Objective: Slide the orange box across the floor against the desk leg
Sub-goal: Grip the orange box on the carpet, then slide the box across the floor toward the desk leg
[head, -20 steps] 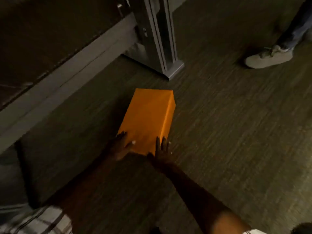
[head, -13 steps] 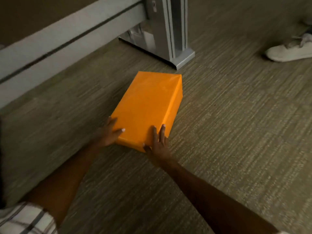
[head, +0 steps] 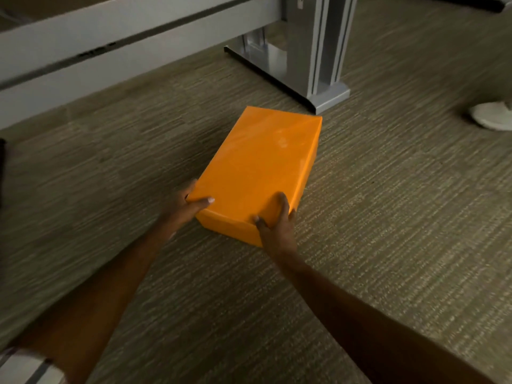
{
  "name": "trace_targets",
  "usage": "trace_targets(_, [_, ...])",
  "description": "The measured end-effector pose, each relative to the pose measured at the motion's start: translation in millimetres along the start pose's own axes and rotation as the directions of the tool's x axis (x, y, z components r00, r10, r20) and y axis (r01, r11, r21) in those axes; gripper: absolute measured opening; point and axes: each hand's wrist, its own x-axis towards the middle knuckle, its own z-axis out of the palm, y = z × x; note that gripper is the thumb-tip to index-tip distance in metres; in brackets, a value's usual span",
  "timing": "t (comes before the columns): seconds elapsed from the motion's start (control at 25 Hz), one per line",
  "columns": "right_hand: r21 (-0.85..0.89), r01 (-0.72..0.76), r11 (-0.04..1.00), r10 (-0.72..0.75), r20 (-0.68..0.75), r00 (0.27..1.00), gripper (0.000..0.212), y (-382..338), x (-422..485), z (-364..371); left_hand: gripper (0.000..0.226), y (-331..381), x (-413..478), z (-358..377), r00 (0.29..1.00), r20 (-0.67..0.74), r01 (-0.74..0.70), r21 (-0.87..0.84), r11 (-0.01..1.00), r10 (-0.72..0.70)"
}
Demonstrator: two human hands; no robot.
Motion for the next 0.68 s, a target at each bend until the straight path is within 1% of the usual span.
trace_targets(0.12, [-0.094,0.015,0.995,-0.014,0.015,1.0,0.089,-1.0,2.9,-7.5,0.089,0.3,-12.7,4.0,0.999,-0.036,-0.023,-0.073,0.997,0.021])
trace_targets(0.28, [-0.207,0.071,0.976,-0.041,0.144,0.989,0.094,-5.4,-3.0,-10.3,0.081,-1.0,-45.2,-10.4,0.994,-0.112,-0.01,-0.125,0.992,-0.004])
trace_targets(0.4, [-0.228,0.13,0.965,-0.075,0.234,0.969,0.096,-14.0,-11.9,4.8,0.073,-8.2,-73.8,-31.6,0.986,-0.168,-0.007,-0.12,0.993,-0.014])
trace_targets(0.48, [-0.23,0.163,0.959,-0.095,0.282,0.955,0.095,-19.5,-18.3,20.1,0.077,-13.4,-94.9,-48.2,0.968,-0.249,0.016,-0.1,0.995,-0.041])
trace_targets(0.68, [-0.21,0.229,0.95,-0.129,0.405,0.905,0.093,-30.6,-37.4,62.1,0.069,-45.6,-145.6,-81.8,0.921,-0.388,0.029,0.004,1.0,-0.025])
